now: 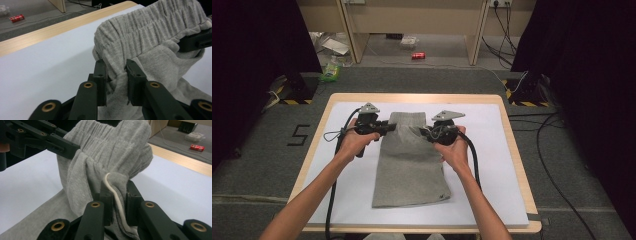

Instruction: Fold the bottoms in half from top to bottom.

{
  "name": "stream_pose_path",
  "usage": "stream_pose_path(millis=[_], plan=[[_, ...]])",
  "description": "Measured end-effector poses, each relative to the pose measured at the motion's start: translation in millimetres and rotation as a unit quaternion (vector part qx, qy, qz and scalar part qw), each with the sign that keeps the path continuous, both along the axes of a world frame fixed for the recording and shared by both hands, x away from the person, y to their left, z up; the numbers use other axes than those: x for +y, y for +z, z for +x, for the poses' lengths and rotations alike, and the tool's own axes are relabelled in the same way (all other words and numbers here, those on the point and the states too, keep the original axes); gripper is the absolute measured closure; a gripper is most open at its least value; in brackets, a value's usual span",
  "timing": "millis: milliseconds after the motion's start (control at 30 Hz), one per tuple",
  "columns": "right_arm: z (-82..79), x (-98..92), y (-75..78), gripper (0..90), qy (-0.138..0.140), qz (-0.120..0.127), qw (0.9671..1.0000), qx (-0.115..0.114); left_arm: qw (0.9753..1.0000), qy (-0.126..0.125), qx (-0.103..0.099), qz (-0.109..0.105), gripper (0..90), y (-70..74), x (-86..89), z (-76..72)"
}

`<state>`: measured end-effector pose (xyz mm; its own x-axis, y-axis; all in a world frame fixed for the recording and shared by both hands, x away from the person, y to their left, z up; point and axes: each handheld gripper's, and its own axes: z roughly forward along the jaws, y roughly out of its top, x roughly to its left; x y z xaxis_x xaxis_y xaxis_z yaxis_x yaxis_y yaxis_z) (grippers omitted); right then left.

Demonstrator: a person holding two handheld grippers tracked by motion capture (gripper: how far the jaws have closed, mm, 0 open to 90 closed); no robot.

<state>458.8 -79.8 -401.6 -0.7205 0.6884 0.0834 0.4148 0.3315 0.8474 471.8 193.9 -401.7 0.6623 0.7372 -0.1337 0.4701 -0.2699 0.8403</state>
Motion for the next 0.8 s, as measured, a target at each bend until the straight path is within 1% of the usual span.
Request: stream_pose_path(millis=[67, 167, 267, 367, 467, 533, 667, 800], plan=[[-6.8, -2.1, -2.8, 80.4, 0.003, 0.002, 1.0000, -0.002, 1.0000, -0.004, -0.007, 0.004, 72.3, -2.0, -1.3, -7.1], [-15.2, -4.4, -7.8, 80.3, 0.004, 0.001, 1.0000, -0.007, 0.9999, -0.008, -0.008, 0.001, 72.2, -7.1, -2.3, -16.0], [-23.3, -6.3, -13.4, 80.2, 0.008, 0.000, 0.9999, -0.009, 0.9998, -0.014, -0.012, 0.003, 72.1, -12.3, -1.4, -25.9], [-30.7, -6.9, -19.6, 80.0, 0.011, 0.004, 0.9999, -0.008, 0.9998, -0.016, -0.009, -0.002, 71.9, -19.6, -0.1, -34.3], [-39.7, -7.4, -25.7, 79.8, 0.016, 0.003, 0.9998, -0.009, 0.9997, -0.022, -0.007, -0.007, 71.7, -26.3, 1.4, -44.3], [-46.3, -8.2, -29.9, 79.7, 0.019, 0.000, 0.9997, -0.012, 0.9996, -0.026, -0.007, -0.007, 71.6, -30.2, 1.7, -51.9], [-57.6, -9.3, -37.7, 79.1, 0.020, -0.006, 0.9998, -0.005, 0.9994, -0.031, -0.009, -0.013, 71.4, -38.5, 2.0, -64.9], [-67.4, -9.2, -44.5, 78.4, 0.024, -0.015, 0.9996, 0.000, 0.9993, -0.034, -0.006, -0.015, 71.2, -48.3, 2.7, -75.9]])
